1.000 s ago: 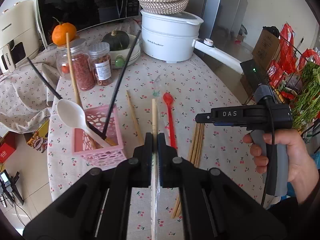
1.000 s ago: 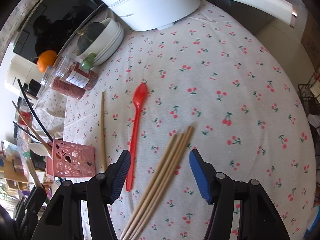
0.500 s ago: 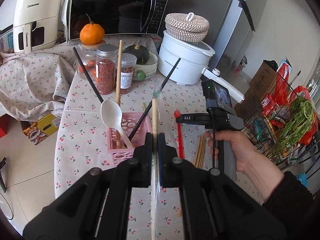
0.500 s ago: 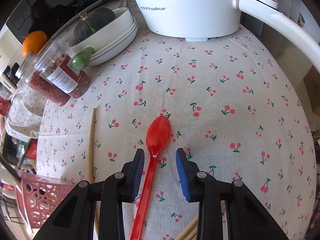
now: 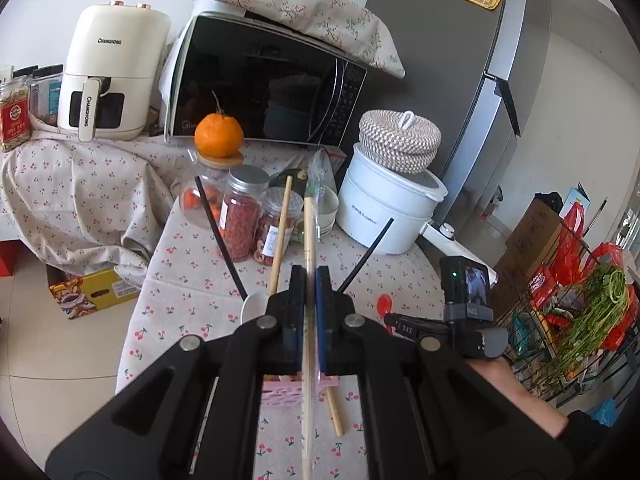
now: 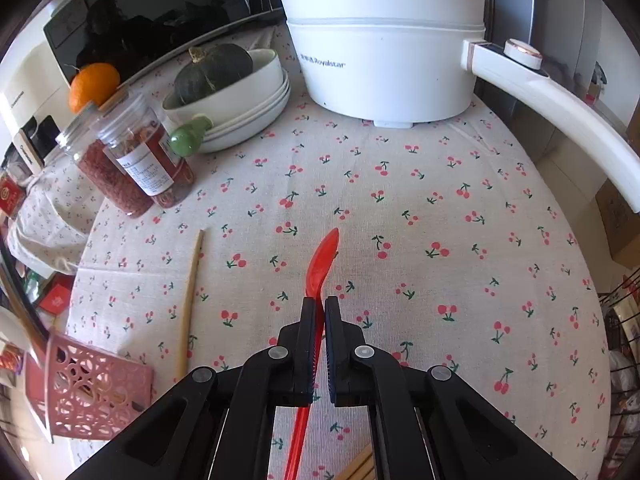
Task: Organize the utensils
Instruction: 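Lift the wrapped chopsticks with the left tool while the right tool grasps the red spoon, then drop the wrapped chopsticks into the caddy from the left tool while the right tool carries the red spoon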
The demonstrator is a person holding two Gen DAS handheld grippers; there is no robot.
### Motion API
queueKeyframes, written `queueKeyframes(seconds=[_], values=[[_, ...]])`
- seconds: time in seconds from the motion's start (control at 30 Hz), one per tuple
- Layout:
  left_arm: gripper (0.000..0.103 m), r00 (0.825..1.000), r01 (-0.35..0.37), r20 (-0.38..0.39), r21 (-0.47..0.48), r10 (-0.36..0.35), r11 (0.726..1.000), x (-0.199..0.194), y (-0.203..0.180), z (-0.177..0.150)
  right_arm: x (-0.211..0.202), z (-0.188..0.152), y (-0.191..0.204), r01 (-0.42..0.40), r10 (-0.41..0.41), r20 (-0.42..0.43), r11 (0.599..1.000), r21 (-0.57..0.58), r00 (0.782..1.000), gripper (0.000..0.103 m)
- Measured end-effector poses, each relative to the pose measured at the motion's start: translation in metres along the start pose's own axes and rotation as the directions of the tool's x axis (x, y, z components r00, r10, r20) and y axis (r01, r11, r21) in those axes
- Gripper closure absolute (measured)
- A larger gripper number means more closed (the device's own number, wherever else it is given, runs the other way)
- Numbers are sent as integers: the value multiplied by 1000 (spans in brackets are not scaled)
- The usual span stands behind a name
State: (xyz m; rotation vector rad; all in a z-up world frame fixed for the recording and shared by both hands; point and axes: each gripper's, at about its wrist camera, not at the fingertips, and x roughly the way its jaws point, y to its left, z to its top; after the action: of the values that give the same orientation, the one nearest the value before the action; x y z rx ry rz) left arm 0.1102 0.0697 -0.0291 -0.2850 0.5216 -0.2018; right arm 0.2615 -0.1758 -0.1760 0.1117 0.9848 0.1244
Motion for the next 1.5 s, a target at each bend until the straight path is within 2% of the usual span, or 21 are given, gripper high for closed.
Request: queueKeyframes(seconds=[0.13,0.23,0.3,0.57,0.77,0.93,1.1,1.2,1.27,1.37,1.5], values=[[97,993,-4,114,3,4,1000,-4,0,7,-32,-3,-3,-56,55,50,998,34,997,99],[97,974,-36,223,41,26,998,-7,-2,10,-57,1,2,-91,87,104,995,33,991,99],[97,964,-62,263,62,44,996,-3,-2,11,-75,0,7,-116,110,141,993,29,984,99],[97,942,-125,321,67,98,990,17,0,13,-123,-7,27,-151,153,267,988,-29,952,99],[97,937,-160,329,110,116,981,33,-7,7,-144,-12,43,-179,185,347,983,-51,919,99],[97,953,-164,274,112,128,980,43,1,1,-156,-16,62,-172,191,411,982,-82,892,99],[97,982,-118,162,97,101,988,43,7,-4,-169,-21,78,-172,204,476,979,-110,855,99],[95,991,-94,102,84,85,992,34,8,-7,-179,-24,88,-162,207,521,978,-130,828,99],[84,995,-91,53,75,87,993,29,9,-8,-184,-25,95,-156,205,547,978,-136,812,99],[70,994,-104,-36,64,106,993,21,14,-10,-186,-27,104,-142,199,574,980,-143,794,99],[58,967,-186,-163,67,195,980,15,23,-18,-181,-27,118,-123,187,596,981,-147,781,99]])
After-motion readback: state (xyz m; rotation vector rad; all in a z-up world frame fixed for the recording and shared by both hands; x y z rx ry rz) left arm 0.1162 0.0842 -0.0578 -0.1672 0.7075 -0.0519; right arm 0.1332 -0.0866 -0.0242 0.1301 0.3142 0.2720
